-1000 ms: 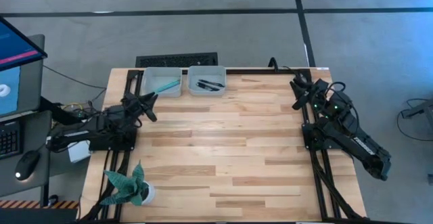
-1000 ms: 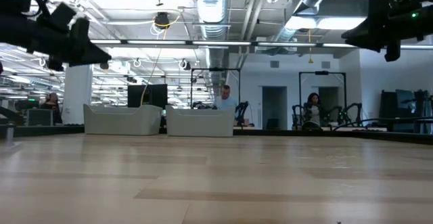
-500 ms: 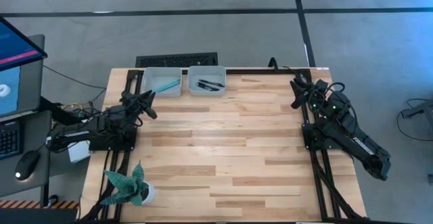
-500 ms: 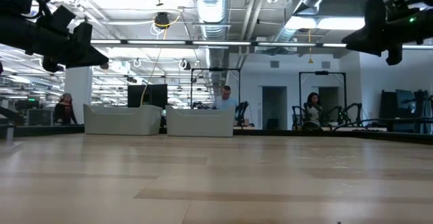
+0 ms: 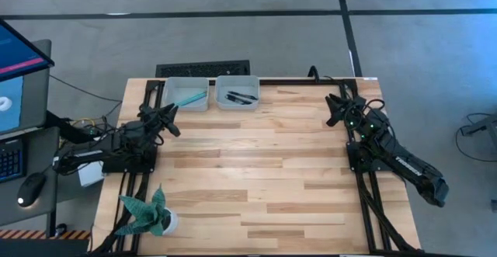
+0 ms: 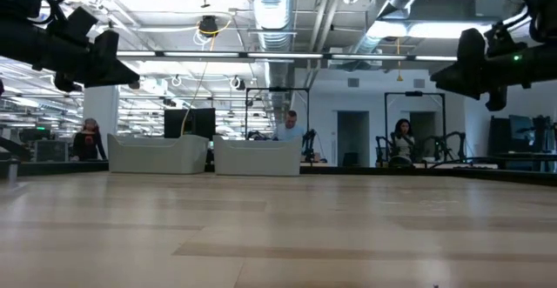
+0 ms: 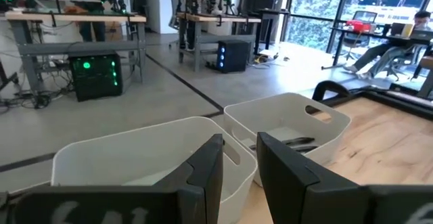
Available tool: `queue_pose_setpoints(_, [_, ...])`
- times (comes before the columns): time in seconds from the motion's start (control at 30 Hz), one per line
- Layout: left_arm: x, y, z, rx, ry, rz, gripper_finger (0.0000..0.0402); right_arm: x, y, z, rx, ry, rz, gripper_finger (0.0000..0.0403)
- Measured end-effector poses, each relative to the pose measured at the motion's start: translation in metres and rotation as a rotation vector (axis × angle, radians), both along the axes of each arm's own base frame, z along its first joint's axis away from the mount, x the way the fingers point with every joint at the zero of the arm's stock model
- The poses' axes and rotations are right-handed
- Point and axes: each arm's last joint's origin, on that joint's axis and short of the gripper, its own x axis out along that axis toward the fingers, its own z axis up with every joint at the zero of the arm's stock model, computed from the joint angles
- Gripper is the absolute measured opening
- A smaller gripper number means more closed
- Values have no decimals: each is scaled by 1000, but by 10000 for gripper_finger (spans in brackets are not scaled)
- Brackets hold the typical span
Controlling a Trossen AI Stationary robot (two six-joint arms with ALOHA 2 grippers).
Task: Sort pens & pencils
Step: Return to Home Position
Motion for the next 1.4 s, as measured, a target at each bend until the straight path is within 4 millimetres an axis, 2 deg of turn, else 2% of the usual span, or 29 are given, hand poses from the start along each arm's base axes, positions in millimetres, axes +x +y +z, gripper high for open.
queue_pose_setpoints(0.47, [0,0,-1,114,166,-11,82,0,0,-1,-6,21,-1,143])
queue_pose_setpoints(1.4, [0,0,-1,103,146,-10,82,0,0,-1,-6,23,1,145])
